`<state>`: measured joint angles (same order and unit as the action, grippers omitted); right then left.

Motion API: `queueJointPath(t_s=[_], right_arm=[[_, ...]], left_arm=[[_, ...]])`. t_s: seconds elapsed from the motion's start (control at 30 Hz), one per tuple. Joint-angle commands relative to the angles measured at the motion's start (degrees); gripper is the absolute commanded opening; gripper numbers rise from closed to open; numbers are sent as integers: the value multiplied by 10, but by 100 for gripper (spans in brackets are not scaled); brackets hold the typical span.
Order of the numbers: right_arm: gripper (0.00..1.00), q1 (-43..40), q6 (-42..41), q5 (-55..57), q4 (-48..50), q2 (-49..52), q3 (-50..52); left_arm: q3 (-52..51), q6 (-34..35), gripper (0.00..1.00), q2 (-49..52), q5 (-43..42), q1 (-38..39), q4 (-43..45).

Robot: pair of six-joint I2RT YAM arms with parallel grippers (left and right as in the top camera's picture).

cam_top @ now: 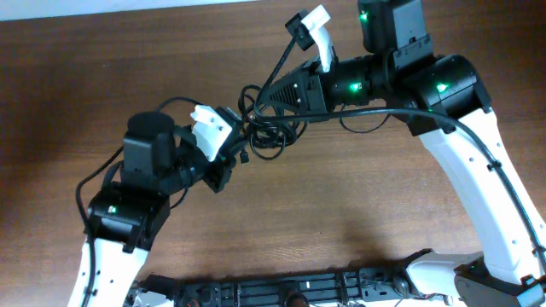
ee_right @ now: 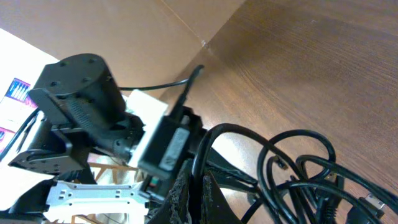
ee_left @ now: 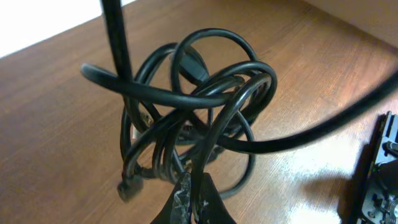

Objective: Untangle cables

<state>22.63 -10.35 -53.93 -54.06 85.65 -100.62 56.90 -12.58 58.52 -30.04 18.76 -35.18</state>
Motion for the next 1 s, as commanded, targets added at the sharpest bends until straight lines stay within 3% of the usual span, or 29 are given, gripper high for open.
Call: queueJointPath(t_s=[0.0,0.03,0.1,0.13,0.23,0.5,0.6,0.97], right_arm=[[4,-2,4,-20,3,-14,-17],[4,-2,5,-20,3,-14,-17],[4,-2,4,-20,5,-14,-17],[4,-2,4,-19,7,-14,-17],[4,-2,4,-17,14,-14,-17],[4,-19,4,-9,16,-15,-17],[4,-57,4,-9,16,-23,-17],[4,-218,4,-10,16,-85,-17]], left_arm=[[5,14,0,25,-6,-1,-1],[5,14,0,33,-6,-1,-1],[5,14,16,38,-9,-1,-1],[5,14,19,38,-17,-1,-1],[5,13,0,38,-19,-1,-1],[5,14,0,38,13,-1,-22],[5,14,0,38,84,-1,-49],[5,14,0,38,122,-1,-44]])
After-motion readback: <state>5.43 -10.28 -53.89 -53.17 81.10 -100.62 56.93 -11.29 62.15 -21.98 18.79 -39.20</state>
